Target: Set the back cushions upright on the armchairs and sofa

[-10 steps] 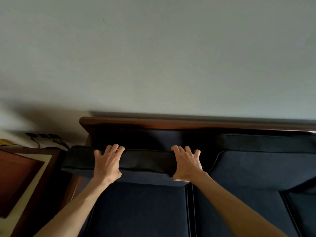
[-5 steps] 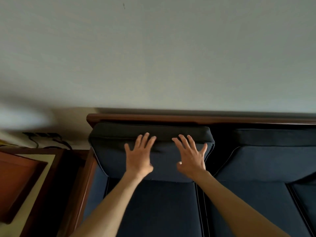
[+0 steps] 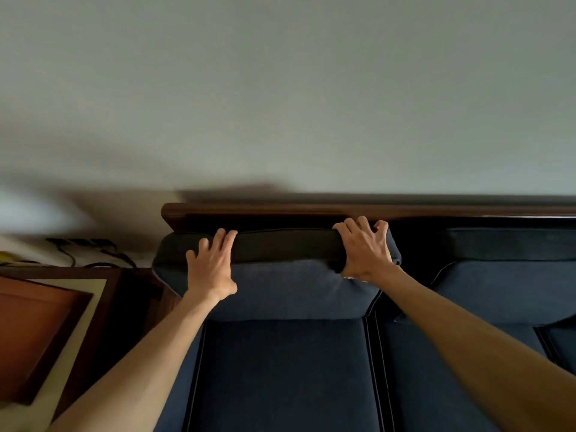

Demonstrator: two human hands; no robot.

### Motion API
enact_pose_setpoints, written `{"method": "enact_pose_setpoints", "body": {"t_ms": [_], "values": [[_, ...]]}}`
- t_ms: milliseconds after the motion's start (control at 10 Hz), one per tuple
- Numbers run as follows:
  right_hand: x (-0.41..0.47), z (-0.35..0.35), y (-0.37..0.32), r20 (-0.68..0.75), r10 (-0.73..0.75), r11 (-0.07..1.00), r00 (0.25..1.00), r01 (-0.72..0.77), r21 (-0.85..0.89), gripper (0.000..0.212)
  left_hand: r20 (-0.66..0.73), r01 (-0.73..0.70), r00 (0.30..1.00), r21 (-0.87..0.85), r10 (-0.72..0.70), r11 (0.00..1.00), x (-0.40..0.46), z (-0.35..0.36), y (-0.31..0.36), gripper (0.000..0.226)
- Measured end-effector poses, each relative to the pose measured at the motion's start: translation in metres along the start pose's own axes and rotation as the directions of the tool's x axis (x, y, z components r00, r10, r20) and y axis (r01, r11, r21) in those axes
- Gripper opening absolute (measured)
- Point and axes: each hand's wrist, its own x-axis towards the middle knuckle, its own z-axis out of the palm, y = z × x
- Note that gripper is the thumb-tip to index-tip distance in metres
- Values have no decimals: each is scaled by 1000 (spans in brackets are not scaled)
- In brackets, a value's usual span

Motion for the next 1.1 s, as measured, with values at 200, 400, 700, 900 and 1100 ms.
{"method": "enact_pose_setpoints", "body": {"t_ms": [200, 400, 700, 900, 1100], "values": [[-14, 13, 7, 199, 170, 978, 965, -190, 84, 119, 7, 37, 999, 60, -37, 998, 2, -5, 46, 117], [-27, 11, -55, 93, -23, 983, 995, 6, 185, 121, 4, -85, 996, 82, 85, 993, -2, 1, 85, 128], [-41, 18, -3, 164, 56, 983, 985, -83, 163, 119, -68, -168, 984, -40, 165, 985, -7, 18, 3, 126], [-37, -25, -2, 402, 33, 959, 915, -141, 244, 104, 164, -81, 984, 32, 75, 996, -14, -22, -11, 113], [-60, -110, -17, 302, 0, 885, 953, -141, 443, 80, 43, 7, 999, -100, -2, 995, -48, -105, 45, 74]]}}
